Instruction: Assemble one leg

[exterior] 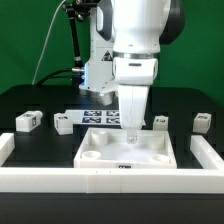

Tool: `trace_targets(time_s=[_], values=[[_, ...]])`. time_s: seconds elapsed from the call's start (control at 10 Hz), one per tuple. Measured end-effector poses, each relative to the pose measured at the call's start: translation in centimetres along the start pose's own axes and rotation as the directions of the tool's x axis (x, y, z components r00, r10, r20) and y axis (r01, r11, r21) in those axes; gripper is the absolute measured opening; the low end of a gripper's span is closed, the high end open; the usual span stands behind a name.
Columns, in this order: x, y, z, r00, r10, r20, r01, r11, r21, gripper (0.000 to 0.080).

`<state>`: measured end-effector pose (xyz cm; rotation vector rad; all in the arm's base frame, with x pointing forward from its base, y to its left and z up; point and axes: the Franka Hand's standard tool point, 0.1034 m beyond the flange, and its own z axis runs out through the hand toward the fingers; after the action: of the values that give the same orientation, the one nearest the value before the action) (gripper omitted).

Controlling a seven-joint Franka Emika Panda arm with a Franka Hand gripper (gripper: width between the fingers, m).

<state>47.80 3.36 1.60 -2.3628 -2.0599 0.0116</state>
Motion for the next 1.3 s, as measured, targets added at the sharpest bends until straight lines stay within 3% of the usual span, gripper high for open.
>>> trace_targets(time_s=[0.1,0.3,0.4,0.5,0.7,0.8,0.9,1.3], values=[[-0.01,-0.32,0.57,1.0,0.0,0.0,0.0,1.0,0.009,0.065],[0.11,0.19,0.28,1.0,0.009,-0.001,-0.009,1.0,0.001,0.065],[0.1,0.18,0.33,1.0,0.009,-0.001,-0.009,1.0,0.001,0.0526],[0.09,0.14,0.38,1.0,0.009,-0.001,-0.009,1.0,0.003,0.0526],[0.09,0.12,0.41,1.0,0.009,-0.001,-0.009,1.0,0.003,0.0251],[0.09,0.1,0.43,1.0,0.009,-0.001,-0.009,1.0,0.004,0.0251],[0.1,0.1,0.43,1.0,0.009,-0.001,-0.009,1.0,0.004,0.0067],[0.09,0.1,0.43,1.0,0.009,-0.001,-0.009,1.0,0.004,0.0057]])
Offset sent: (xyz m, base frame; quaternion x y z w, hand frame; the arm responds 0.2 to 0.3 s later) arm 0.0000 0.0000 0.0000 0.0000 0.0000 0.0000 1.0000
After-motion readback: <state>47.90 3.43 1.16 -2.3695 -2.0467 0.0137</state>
